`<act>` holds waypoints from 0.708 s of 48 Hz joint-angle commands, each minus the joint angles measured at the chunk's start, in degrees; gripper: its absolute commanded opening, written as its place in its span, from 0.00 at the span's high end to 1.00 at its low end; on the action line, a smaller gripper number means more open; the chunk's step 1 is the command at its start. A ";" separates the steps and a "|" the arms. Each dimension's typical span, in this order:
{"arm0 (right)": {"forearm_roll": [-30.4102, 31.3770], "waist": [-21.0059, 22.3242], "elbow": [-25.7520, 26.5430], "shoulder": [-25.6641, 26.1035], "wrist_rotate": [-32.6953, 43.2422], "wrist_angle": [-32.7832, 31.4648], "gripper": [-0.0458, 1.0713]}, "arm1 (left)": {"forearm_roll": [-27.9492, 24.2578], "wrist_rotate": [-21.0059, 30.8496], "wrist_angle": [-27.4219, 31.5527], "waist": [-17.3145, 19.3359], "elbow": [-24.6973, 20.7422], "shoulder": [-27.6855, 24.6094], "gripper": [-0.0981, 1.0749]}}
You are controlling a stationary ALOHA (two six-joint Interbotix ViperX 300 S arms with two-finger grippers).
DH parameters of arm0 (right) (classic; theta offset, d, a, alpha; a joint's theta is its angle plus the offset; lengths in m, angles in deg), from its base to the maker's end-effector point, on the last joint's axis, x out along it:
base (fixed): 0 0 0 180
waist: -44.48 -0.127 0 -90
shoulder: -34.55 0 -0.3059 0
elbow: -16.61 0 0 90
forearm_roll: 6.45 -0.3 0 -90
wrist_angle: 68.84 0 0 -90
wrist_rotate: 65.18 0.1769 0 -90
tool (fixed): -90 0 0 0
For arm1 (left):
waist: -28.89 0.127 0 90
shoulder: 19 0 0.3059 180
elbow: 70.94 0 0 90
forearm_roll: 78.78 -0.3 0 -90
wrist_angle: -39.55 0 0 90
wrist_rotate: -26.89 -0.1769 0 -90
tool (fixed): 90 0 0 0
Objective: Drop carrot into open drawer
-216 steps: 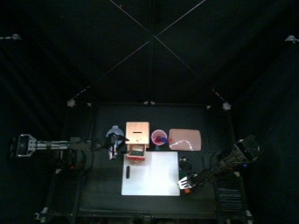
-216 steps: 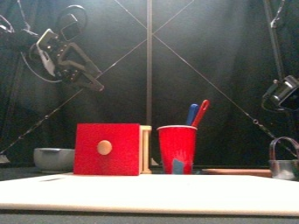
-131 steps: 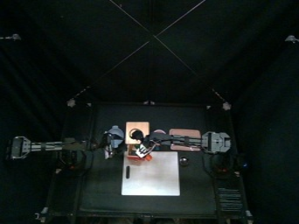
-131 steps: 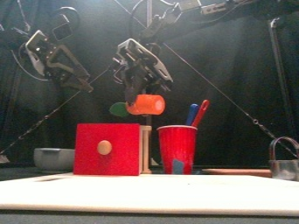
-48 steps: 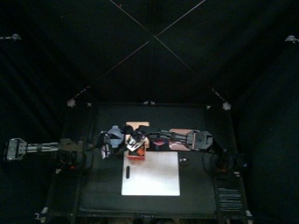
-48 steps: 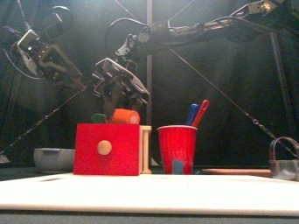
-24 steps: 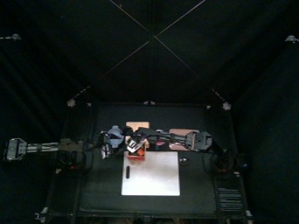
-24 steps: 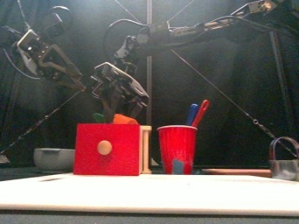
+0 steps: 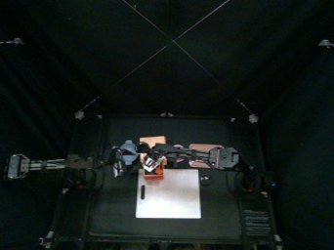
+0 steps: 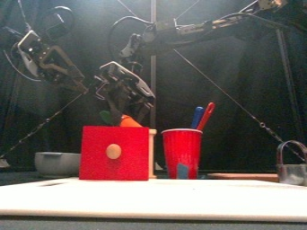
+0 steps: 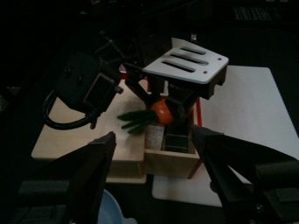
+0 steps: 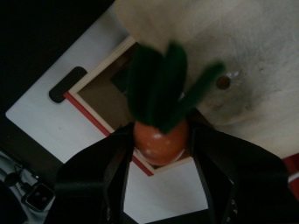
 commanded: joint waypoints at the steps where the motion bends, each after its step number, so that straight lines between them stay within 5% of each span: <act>1: 0.18 -0.53 0.53 3.43 -0.88 0.09 0.22 | 0.09 0.00 -0.18 0.18 -1.23 -0.09 0.06; 34: 5.10 -0.97 1.76 4.83 -1.93 0.00 0.13 | 0.00 0.00 0.79 0.88 -1.85 -0.09 0.06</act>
